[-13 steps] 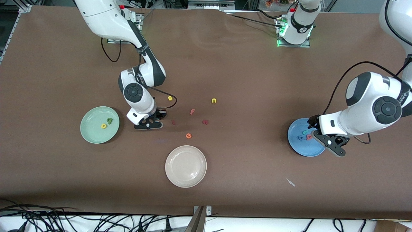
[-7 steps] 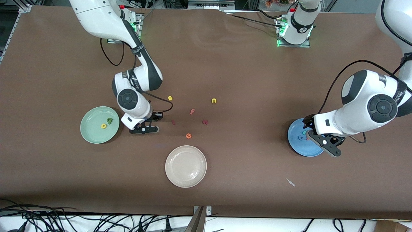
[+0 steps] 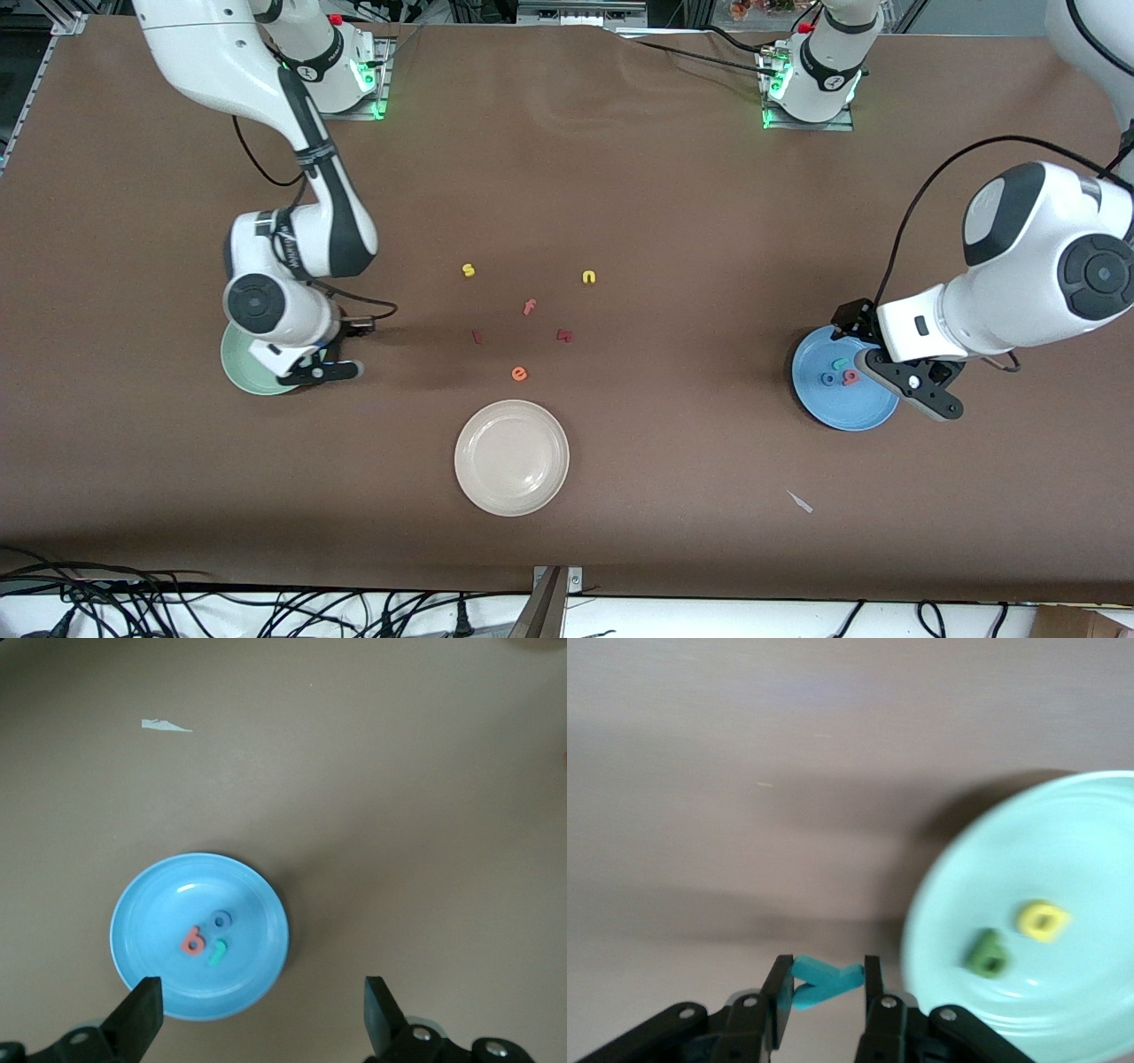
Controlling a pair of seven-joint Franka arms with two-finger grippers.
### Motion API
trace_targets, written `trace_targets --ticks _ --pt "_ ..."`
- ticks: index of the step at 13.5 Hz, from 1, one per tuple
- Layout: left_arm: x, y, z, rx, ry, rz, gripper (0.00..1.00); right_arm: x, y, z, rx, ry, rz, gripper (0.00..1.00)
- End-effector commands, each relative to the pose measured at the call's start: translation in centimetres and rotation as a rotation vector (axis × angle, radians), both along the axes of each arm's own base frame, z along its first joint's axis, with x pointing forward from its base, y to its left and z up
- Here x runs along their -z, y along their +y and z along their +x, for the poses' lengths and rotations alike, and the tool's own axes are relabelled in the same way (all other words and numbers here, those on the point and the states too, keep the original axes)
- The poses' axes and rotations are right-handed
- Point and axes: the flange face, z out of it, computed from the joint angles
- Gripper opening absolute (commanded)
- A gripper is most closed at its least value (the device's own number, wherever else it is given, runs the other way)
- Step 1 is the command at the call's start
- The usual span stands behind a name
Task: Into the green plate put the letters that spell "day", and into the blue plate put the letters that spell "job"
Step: 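Place the teal y on the green plate while the left gripper withdraws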
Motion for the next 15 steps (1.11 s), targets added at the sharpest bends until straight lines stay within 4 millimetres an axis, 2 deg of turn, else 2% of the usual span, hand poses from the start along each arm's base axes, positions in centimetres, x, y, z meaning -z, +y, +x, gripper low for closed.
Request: trace_targets --ticks 1,3,4,5,6,8,11,13,15 --pt "-3.7 -1.1 -0.4 -0.073 0.021 0.005 1.00 -0.8 -3.9 0.4 -0.031 0.025 0.008 0.22" --pt "-4.8 -0.5 -0.2 -0.100 0.021 -0.003 1.00 -0.3 -7.2 0.7 -0.018 0.037 0.010 0.24" --pt "-4.9 -0.6 -0.3 -0.103 0.024 -0.002 1.00 -0.4 -8.1 0.8 -0.001 0.036 0.010 0.53" --pt "-5.0 -0.7 -0.3 -0.104 0.025 -0.003 1.00 -0.2 -8.1 0.7 0.020 0.036 0.007 0.97" --pt "-5.2 -0.7 -0.4 -0.104 0.027 -0.002 1.00 -0.4 -7.5 0.7 0.014 0.033 0.008 1.00" --pt "-6.3 -0.1 -0.5 -0.112 0.036 0.002 1.00 -2.5 -5.6 1.3 0.013 0.049 0.011 1.00" --pt "-8.5 -2.4 -1.6 -0.085 0.010 0.034 1.00 -6.1 -1.9 1.8 0.019 0.120 -0.003 1.00" --pt "-9.9 -3.3 -2.5 -0.088 -0.002 0.083 1.00 -7.2 0.4 1.4 0.005 0.140 -0.011 1.00" --pt "-10.8 -1.3 -2.9 -0.165 0.035 0.003 1.00 -8.7 1.8 1.1 0.008 0.157 -0.016 1.00"
